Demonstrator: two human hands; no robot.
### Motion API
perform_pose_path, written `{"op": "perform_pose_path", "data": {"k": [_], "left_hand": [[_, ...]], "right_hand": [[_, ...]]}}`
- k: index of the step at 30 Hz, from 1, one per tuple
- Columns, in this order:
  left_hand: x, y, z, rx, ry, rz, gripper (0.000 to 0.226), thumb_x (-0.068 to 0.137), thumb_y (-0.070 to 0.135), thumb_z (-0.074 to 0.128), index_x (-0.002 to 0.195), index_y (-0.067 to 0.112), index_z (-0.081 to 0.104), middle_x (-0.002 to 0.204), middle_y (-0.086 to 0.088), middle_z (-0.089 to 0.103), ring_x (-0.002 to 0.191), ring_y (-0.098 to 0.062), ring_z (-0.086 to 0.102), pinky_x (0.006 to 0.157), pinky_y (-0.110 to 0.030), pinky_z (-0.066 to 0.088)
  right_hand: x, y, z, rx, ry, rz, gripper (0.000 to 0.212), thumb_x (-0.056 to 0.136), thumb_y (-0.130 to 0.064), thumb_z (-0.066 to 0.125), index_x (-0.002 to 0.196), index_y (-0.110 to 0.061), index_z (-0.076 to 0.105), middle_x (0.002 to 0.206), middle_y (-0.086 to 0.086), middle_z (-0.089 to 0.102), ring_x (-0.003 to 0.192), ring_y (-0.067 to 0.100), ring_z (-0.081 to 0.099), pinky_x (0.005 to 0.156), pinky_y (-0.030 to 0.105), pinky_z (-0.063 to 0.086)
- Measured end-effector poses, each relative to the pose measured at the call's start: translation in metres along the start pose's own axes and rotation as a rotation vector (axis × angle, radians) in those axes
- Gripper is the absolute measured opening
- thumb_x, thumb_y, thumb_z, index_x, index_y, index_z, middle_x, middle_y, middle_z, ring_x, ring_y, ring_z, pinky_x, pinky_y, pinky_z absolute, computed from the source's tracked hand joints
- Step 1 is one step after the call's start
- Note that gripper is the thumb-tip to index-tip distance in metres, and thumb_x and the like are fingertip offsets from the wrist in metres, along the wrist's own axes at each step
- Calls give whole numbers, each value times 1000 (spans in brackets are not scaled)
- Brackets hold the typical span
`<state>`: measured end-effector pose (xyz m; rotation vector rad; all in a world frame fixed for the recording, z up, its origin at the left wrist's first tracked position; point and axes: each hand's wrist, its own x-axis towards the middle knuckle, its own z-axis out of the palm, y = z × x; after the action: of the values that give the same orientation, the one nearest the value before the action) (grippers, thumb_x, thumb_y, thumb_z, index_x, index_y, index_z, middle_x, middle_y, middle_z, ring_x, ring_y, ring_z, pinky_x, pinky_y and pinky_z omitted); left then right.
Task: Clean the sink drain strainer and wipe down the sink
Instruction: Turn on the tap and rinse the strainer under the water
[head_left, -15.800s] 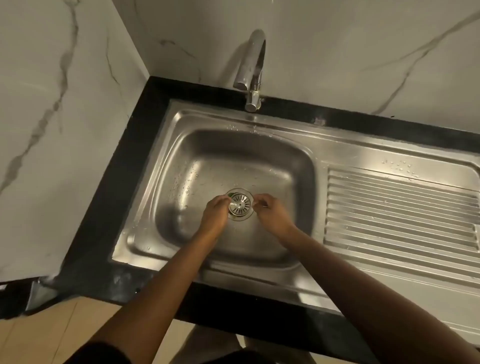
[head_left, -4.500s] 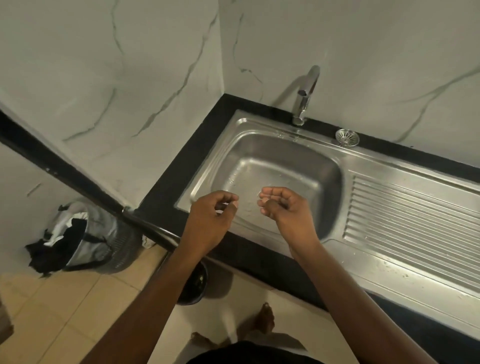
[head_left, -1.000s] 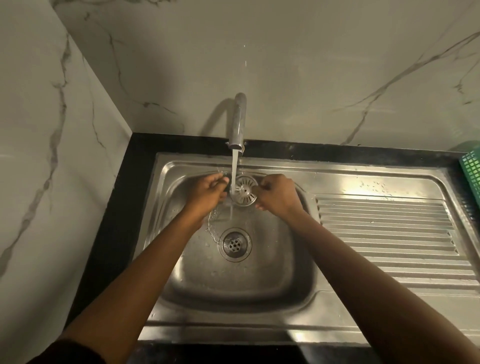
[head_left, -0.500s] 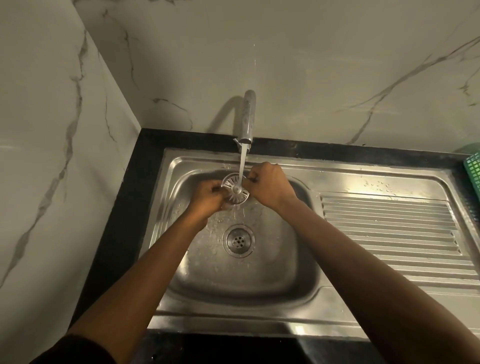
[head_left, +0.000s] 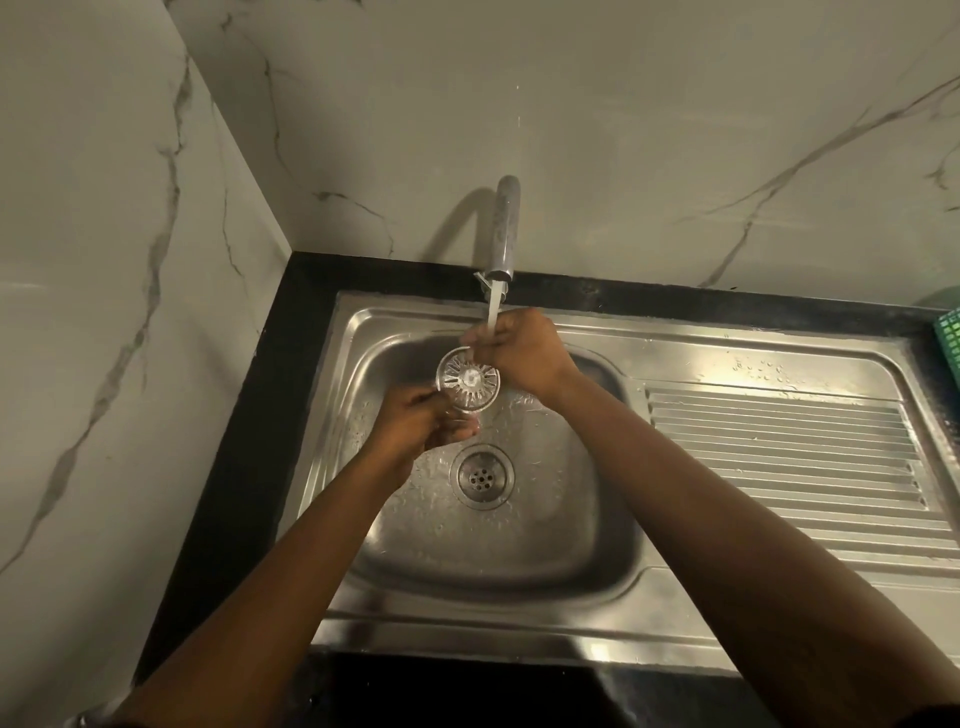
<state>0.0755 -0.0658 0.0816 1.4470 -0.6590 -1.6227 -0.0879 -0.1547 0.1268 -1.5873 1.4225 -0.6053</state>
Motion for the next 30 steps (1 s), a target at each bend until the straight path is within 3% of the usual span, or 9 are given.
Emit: {"op": "perform_pose_path", "data": {"k": [4, 7, 10, 13, 17, 19, 23, 26, 30], "left_hand": [[0, 2, 7, -133, -11, -20, 25, 105, 10, 57, 118, -8, 68, 104, -31, 77, 95, -39, 79, 76, -32, 66], [4, 7, 15, -227, 17, -28, 25, 107, 9, 54, 119, -10, 66, 102, -29, 78, 88, -33, 81, 76, -30, 66], [7, 11, 20, -289, 27, -17, 24, 107, 8, 53, 119, -8, 67, 99, -24, 80, 87, -30, 81, 71, -27, 64], [6, 11, 21, -327, 46, -18, 22, 105, 6, 56, 116, -6, 69, 100, -22, 80, 88, -29, 81, 70, -26, 63], [6, 7, 19, -338, 84, 2, 18, 103, 5, 59, 113, -5, 70, 103, -23, 79, 90, -29, 81, 74, -27, 64], [8, 9, 17, -346, 114, 47, 13, 100, 0, 63, 110, -1, 71, 107, -21, 79, 94, -28, 80, 80, -29, 65], [11, 19, 19, -309, 135, 138, 16, 95, -2, 69, 108, 5, 74, 112, -18, 78, 102, -27, 75, 95, -38, 62], [11, 24, 28, -195, 147, 184, 15, 94, 2, 72, 101, 13, 78, 97, -10, 80, 81, -17, 74, 87, -38, 61], [10, 23, 38, -42, 118, 242, 15, 97, 10, 70, 100, 20, 80, 95, -1, 83, 81, -10, 76, 81, -32, 60]], "right_hand": [[0, -3, -3, 71, 35, 6, 16, 86, -5, 81, 102, -10, 82, 89, -6, 79, 84, 5, 76, 78, 19, 61], [0, -3, -8, -29, 71, -16, 8, 88, -10, 80, 93, -16, 82, 75, -16, 73, 64, -11, 67, 57, 4, 48], [-2, -3, -9, -104, 90, -46, 23, 87, -11, 79, 73, -28, 73, 54, -19, 65, 51, -11, 60, 46, 5, 40], [-3, -6, -7, -116, 73, -81, 10, 86, -9, 79, 83, -19, 80, 56, -22, 66, 56, -8, 64, 49, 5, 43], [-7, -13, -5, -134, 84, -151, 20, 87, -6, 78, 105, -13, 82, 95, -4, 81, 85, 4, 75, 69, 6, 55], [-8, -14, -6, -123, 81, -178, 22, 88, -3, 76, 107, -13, 82, 101, -2, 81, 87, 3, 74, 71, 4, 54], [-7, -11, -14, -82, 172, -138, 9, 86, 0, 74, 89, -6, 81, 82, -1, 79, 69, 1, 71, 64, 18, 58], [-13, -7, -22, 33, 207, -61, 18, 84, -4, 81, 84, -22, 79, 72, -23, 73, 68, -13, 68, 61, 3, 49], [-30, 12, -30, 130, 238, 53, 29, 79, -3, 85, 70, -29, 74, 68, -16, 77, 63, -1, 73, 58, 13, 55]]}}
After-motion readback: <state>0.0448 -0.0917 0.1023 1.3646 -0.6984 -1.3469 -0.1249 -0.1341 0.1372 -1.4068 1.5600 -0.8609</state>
